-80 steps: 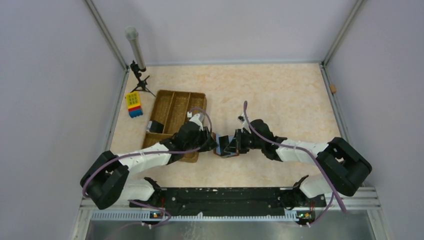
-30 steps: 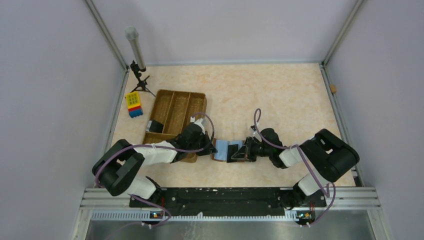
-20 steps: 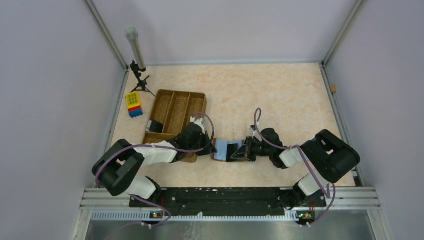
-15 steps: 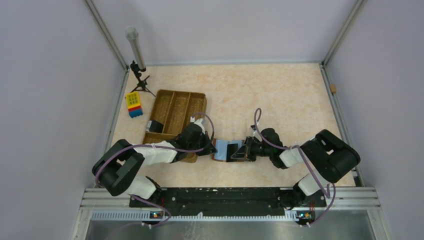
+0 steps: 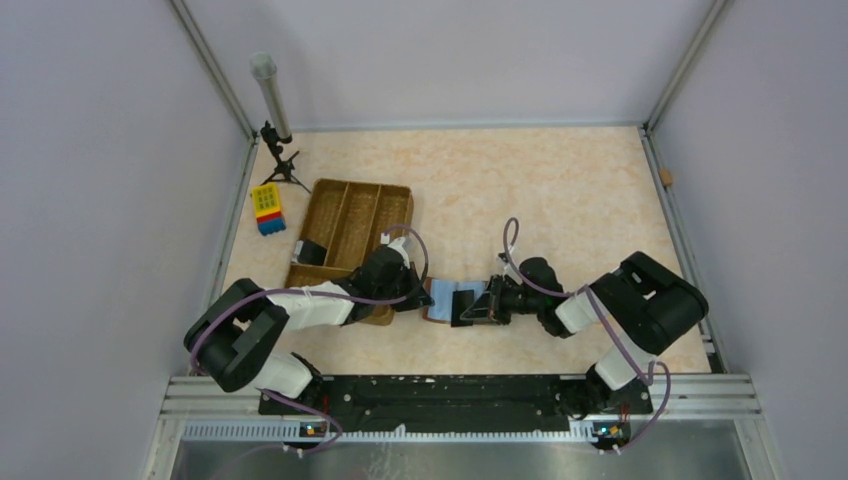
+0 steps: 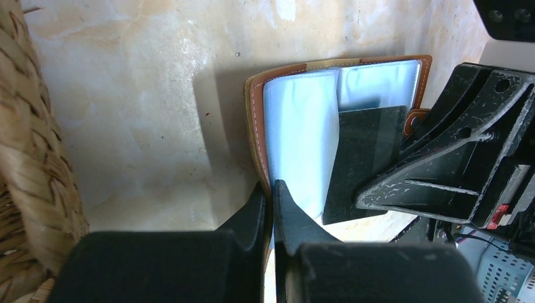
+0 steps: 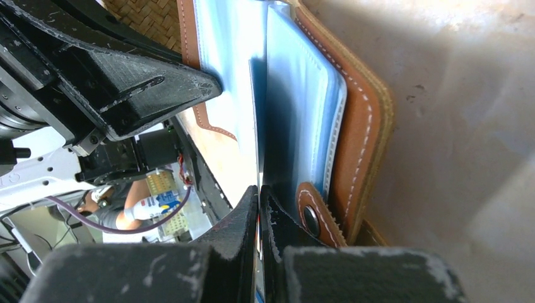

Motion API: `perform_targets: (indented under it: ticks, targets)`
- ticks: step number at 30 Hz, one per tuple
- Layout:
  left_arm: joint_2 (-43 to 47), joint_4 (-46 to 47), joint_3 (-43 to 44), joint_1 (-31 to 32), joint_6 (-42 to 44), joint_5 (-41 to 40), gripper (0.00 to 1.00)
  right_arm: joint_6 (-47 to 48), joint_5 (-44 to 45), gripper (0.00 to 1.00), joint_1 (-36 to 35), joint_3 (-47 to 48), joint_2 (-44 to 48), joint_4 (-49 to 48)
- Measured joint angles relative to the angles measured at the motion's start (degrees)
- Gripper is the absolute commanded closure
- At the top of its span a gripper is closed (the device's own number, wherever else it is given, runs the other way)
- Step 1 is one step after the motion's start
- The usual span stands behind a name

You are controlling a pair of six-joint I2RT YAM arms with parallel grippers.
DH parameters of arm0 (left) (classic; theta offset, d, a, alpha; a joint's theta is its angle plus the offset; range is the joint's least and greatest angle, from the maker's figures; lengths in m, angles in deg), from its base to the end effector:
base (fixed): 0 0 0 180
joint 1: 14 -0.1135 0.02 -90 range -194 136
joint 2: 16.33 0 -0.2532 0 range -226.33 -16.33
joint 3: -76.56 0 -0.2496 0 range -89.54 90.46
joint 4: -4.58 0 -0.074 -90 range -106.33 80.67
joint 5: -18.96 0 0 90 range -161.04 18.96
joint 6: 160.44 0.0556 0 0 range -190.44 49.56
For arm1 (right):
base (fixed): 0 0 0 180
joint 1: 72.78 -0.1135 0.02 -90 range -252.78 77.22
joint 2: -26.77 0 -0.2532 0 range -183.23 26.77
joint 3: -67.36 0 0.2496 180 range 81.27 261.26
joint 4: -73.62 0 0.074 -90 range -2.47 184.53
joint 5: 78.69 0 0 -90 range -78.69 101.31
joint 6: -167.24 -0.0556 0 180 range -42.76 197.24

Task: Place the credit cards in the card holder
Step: Insert the credit card into the card holder.

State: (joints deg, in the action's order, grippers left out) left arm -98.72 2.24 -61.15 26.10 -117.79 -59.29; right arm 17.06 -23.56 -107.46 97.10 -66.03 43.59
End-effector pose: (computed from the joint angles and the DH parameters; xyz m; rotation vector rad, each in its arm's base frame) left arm 0.2009 -0.1840 0.1170 -0.0451 2.5130 -0.9514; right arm 0.1840 0.1660 0.0787 0.1340 2.4909 1.5051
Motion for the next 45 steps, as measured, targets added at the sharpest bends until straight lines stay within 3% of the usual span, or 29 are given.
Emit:
perform_targets:
  ticks: [20, 30, 34, 40, 45]
  targets:
    - [0.0, 0.0, 0.0, -1.0, 1.7, 1.8, 1.0, 2.0, -1.0, 1.0, 1.9, 4.2, -6.4, -3.3]
    - [-0.9, 0.0, 0.2, -1.1, 2.0, 3.0, 0.89, -1.1, -1.4, 1.0, 1.3, 2.6, -8.6, -8.6]
    - [-1.3, 0.0, 0.3, -1.3, 2.1, 3.4, 0.77, -3.1, -1.4, 1.0, 0.5, 2.6, -10.6, -11.6]
    - [-1.4, 0.2, 0.3, -1.3, 2.1, 4.0, 0.73, -5.5, -1.4, 1.0, -0.2, 2.6, -13.2, -15.5]
    - [-1.4, 0.5, 0.3, -1.3, 2.1, 4.5, 0.75, -5.9, -1.2, 0.92, -0.5, 2.6, -13.6, -16.1]
